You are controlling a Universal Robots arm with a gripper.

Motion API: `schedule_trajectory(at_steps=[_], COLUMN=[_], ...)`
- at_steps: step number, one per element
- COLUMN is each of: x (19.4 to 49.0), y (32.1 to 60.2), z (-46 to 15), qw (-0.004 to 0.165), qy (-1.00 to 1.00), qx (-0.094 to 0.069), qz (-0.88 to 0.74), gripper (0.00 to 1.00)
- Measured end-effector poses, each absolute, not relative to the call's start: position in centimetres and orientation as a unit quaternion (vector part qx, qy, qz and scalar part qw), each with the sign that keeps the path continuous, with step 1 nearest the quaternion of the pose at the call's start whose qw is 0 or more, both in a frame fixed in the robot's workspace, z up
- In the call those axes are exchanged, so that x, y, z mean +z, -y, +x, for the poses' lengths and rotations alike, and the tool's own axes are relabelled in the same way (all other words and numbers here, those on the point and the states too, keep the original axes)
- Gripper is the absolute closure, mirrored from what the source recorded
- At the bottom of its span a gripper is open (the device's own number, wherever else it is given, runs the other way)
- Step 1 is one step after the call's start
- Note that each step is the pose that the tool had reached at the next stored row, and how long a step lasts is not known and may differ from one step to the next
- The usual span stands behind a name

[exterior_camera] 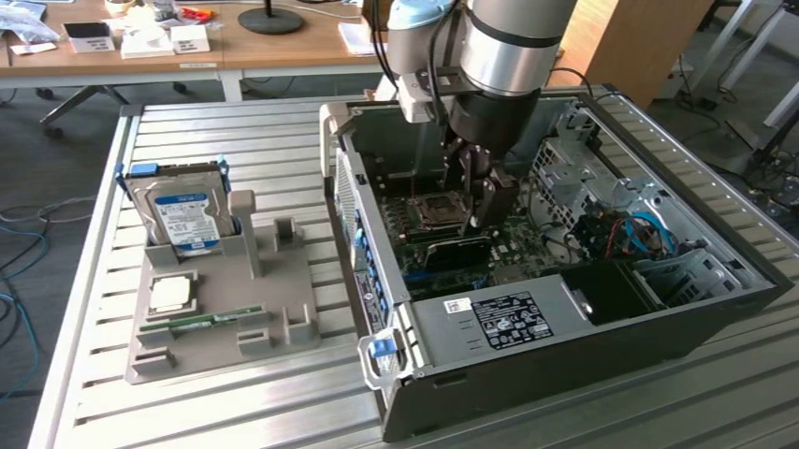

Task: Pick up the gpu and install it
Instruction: 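Press down on the gpu until it lock into place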

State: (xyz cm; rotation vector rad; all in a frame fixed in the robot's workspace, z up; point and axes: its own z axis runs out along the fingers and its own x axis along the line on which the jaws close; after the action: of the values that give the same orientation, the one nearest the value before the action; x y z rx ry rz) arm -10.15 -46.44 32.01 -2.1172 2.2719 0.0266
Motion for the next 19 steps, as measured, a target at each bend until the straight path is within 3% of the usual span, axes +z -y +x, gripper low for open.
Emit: schedule_trajectory(at_steps=[11,14,15,18,19], x=[32.01,32.01,32.01,32.01,32.01], y=[46.44,46.44,46.44,46.44,46.44], z=[-10.15,-10.15,-10.15,-10.15,-10.15], qw=[0.018,0.018,0.018,0.018,0.018], qy=[-0.731,-0.731,-0.731,-0.731,-0.731], qx=[0.009,0.009,0.009,0.009,0.009], qz=[-0.682,-0.682,-0.682,-0.682,-0.682], gripper=[0.21,0.39,0.39,0.56,0.56])
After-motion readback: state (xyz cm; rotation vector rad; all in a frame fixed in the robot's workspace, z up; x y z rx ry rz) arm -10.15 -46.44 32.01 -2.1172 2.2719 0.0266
